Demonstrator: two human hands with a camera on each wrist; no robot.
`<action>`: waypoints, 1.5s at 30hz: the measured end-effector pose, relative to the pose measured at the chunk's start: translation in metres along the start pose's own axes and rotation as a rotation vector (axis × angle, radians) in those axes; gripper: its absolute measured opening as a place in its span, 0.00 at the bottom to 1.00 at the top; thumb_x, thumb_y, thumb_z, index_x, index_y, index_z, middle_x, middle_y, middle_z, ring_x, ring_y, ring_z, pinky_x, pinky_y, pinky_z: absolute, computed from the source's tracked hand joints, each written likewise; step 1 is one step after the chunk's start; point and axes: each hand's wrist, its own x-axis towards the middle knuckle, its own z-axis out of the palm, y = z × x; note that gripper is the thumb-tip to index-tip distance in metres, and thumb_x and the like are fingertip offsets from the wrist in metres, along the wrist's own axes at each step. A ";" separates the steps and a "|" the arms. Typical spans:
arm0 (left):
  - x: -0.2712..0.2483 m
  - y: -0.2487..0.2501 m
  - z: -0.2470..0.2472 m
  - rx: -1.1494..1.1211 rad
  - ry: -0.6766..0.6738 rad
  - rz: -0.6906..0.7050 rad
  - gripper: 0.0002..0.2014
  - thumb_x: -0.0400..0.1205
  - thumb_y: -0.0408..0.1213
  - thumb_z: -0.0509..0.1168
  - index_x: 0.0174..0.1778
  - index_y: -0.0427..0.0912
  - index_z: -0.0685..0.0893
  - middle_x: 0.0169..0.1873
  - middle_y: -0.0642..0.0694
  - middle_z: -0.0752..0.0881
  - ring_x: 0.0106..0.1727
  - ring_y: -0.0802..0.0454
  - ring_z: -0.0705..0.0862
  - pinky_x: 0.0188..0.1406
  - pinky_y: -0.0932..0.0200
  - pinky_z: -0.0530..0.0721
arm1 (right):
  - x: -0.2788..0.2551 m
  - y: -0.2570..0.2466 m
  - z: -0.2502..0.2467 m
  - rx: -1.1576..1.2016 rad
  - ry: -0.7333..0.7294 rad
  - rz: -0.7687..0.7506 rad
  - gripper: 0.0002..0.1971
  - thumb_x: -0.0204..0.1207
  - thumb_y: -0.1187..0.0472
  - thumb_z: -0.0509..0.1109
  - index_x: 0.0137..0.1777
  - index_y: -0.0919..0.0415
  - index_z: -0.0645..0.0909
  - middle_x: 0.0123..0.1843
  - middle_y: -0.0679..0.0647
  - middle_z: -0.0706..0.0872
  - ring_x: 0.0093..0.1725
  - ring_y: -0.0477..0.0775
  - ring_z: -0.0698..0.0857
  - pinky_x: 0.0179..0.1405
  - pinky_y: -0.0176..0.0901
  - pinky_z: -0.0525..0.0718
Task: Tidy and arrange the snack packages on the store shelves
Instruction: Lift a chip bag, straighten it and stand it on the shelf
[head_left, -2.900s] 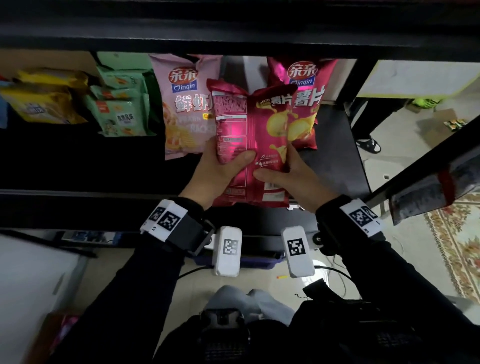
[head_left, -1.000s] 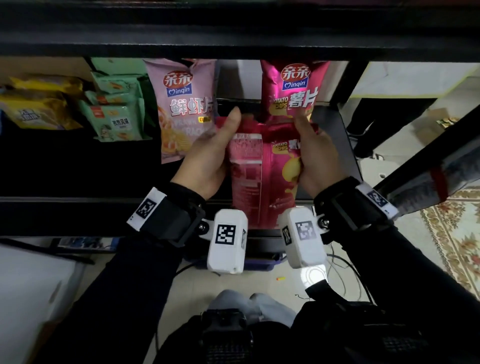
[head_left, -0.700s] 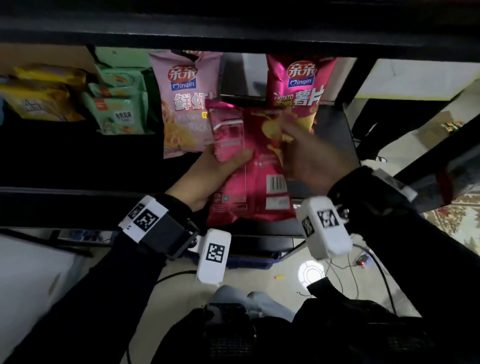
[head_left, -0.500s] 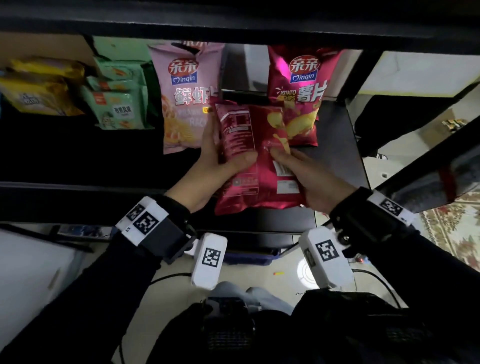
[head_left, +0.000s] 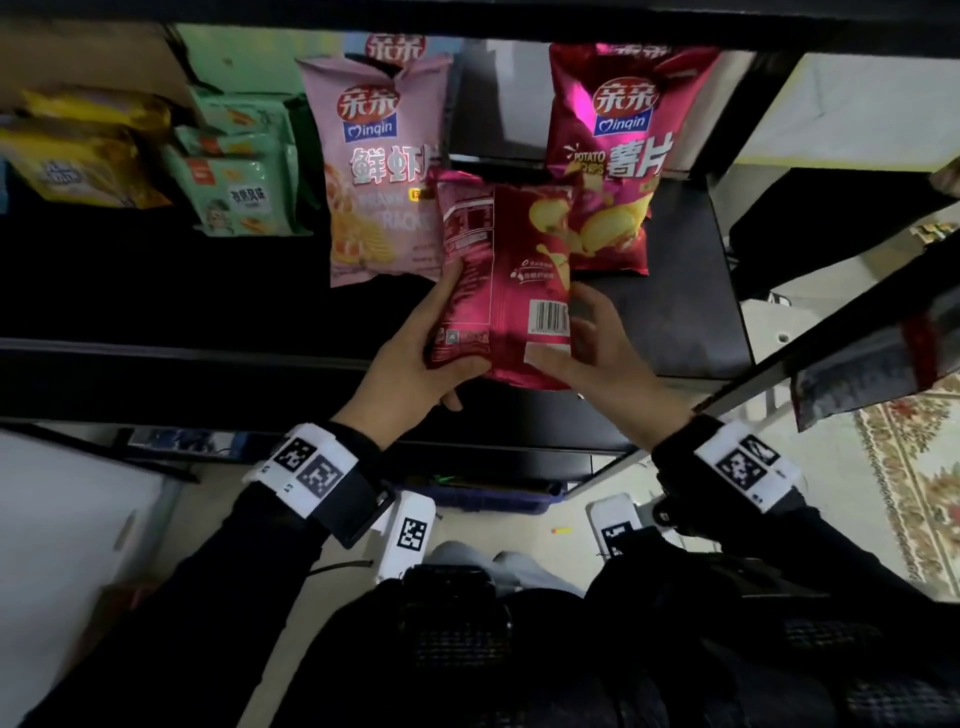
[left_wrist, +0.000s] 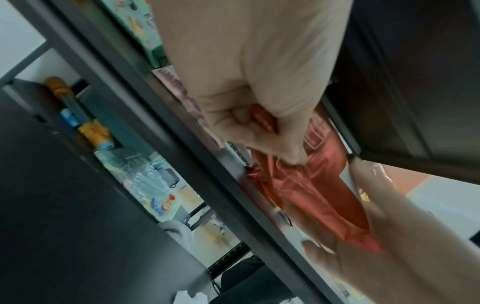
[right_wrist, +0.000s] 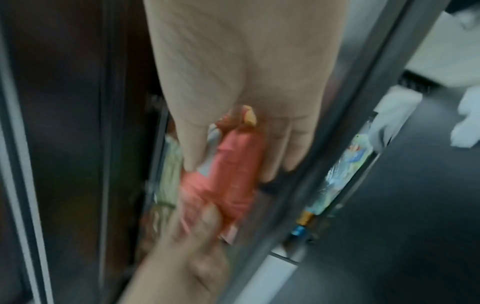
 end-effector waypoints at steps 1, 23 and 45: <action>0.000 0.000 0.000 0.000 -0.001 -0.011 0.47 0.77 0.29 0.73 0.80 0.70 0.54 0.68 0.63 0.74 0.39 0.59 0.87 0.24 0.62 0.85 | -0.004 0.004 -0.001 -0.024 -0.029 -0.021 0.35 0.73 0.69 0.74 0.75 0.51 0.61 0.68 0.58 0.79 0.66 0.51 0.82 0.58 0.47 0.86; -0.011 0.023 -0.013 0.340 -0.148 0.190 0.56 0.70 0.45 0.78 0.82 0.58 0.42 0.85 0.54 0.50 0.84 0.63 0.51 0.77 0.76 0.53 | -0.015 -0.013 -0.046 0.330 -0.432 0.057 0.43 0.70 0.68 0.70 0.80 0.36 0.58 0.53 0.60 0.86 0.34 0.49 0.89 0.40 0.38 0.87; 0.043 0.090 0.024 -0.528 0.221 -0.036 0.04 0.79 0.39 0.72 0.47 0.45 0.87 0.44 0.44 0.92 0.47 0.47 0.91 0.49 0.52 0.88 | 0.012 -0.064 -0.016 0.407 0.048 -0.182 0.11 0.71 0.57 0.72 0.53 0.47 0.84 0.52 0.50 0.91 0.51 0.50 0.90 0.46 0.41 0.87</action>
